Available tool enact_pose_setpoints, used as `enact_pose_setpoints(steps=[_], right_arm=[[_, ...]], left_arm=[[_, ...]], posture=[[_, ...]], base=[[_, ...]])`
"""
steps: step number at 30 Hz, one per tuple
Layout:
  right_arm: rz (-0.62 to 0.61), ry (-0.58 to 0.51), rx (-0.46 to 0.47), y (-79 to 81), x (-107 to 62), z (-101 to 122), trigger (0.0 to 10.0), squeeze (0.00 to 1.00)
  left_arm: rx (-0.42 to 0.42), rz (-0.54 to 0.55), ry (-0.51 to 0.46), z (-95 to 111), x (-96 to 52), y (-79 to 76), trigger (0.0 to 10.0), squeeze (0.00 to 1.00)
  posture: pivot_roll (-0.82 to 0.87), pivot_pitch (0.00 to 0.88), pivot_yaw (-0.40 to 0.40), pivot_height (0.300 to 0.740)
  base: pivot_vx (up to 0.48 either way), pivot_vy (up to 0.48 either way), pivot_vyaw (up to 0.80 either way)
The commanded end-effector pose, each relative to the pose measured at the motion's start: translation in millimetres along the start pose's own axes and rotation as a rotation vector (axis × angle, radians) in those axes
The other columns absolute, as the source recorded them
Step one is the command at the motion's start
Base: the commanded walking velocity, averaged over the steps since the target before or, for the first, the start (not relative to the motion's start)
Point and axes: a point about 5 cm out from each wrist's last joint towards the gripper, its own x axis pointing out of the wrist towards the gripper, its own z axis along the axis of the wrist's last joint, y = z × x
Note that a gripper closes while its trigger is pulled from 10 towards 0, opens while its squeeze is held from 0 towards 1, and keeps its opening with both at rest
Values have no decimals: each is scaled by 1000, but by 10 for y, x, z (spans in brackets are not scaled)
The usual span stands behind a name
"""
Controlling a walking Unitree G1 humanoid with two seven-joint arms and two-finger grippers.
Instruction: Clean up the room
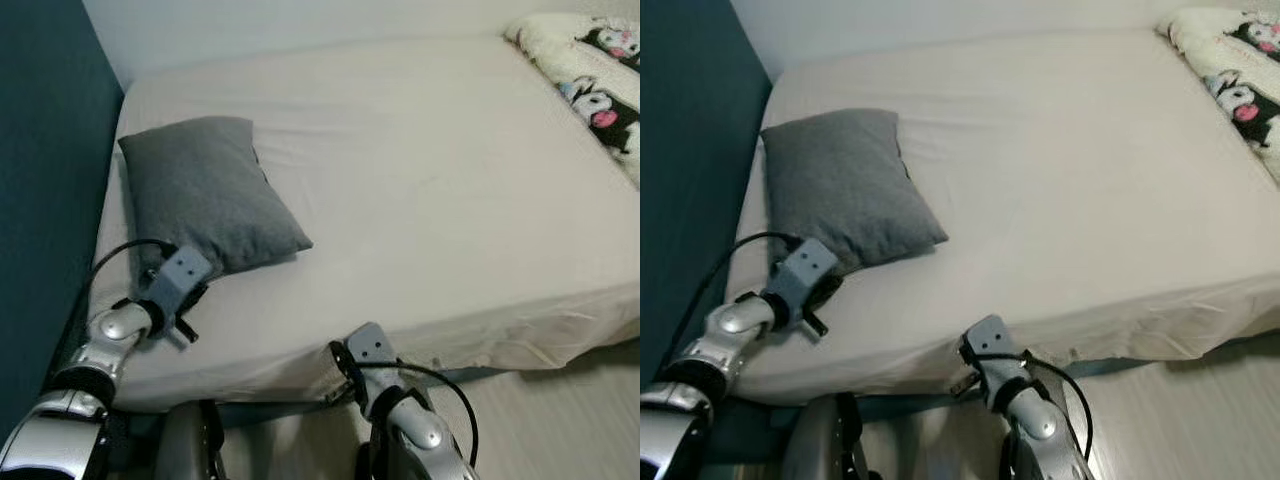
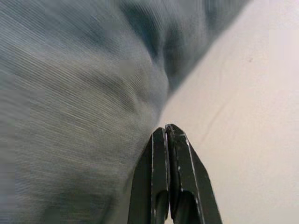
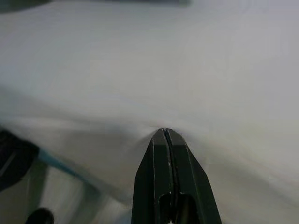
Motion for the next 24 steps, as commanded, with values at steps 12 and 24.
enact_pose_setpoints(steps=[12, 24], right_arm=[[-207, 94, 118, -282, -65, -260, 10000, 0], [-282, 95, 213, -371, -165, -402, 10000, 0]], left_arm=[[-400, 518, -75, -315, -242, -297, 10000, 0], [-445, 499, -35, -317, -263, -901, 10000, 0]], posture=[[-31, 99, -45, 550], [-40, 94, -47, 570]], base=[[0, 0, 0], [0, 0, 0]])
